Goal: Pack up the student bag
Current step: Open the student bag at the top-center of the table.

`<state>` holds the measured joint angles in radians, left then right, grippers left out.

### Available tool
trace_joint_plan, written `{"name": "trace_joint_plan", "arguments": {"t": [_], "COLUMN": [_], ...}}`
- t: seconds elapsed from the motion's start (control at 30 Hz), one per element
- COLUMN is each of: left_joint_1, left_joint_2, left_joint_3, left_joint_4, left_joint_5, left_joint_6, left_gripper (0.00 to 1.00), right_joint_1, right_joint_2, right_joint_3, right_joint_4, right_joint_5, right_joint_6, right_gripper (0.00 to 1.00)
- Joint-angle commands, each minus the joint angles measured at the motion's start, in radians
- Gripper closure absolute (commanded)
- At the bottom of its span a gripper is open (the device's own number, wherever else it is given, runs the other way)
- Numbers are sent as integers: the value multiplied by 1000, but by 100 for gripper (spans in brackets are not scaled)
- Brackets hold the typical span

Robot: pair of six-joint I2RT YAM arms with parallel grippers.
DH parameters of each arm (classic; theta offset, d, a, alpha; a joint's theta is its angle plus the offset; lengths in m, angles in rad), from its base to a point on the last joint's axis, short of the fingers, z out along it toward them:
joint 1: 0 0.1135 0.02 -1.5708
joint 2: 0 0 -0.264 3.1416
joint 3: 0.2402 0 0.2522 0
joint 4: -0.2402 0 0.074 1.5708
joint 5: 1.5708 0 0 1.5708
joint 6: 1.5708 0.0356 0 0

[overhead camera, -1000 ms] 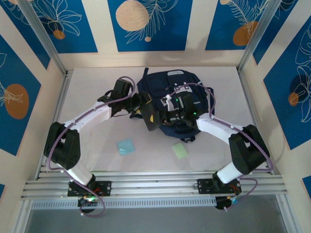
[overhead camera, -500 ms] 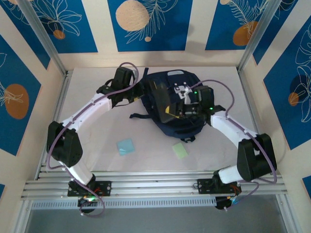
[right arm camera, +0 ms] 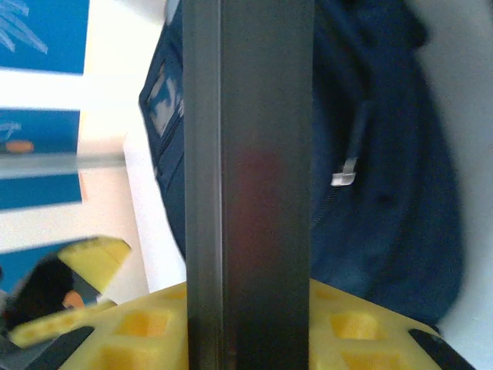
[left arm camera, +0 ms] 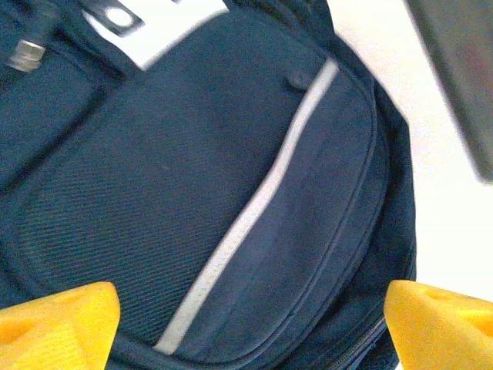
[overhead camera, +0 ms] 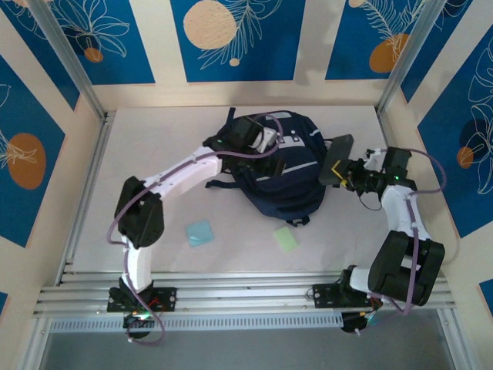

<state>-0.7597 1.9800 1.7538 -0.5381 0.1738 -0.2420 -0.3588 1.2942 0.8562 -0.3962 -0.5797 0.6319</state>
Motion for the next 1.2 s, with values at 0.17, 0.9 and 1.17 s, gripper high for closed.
{"name": "trace_joint_plan", "arguments": {"t": [0.17,0.9,1.17], "left_joint_1": [-91,-103,38], "left_joint_2": [190,288,172], "left_joint_3": [209,335,334], "left_joint_4": [-142,-151,19], "left_joint_5": [-72,-186,217], "left_joint_6": [270,276,-147], "left_gripper": [14,100,100], "right_joint_1": [-135,-156,-159], "right_joint_2": [-82,-209,-267], "right_joint_3": [-34,-67,-113], "right_joint_4": [-85,-91,-69], "right_joint_5": [-96,-49,2], "right_joint_6": [-27,56,108], "right_gripper": [78,81,80]}}
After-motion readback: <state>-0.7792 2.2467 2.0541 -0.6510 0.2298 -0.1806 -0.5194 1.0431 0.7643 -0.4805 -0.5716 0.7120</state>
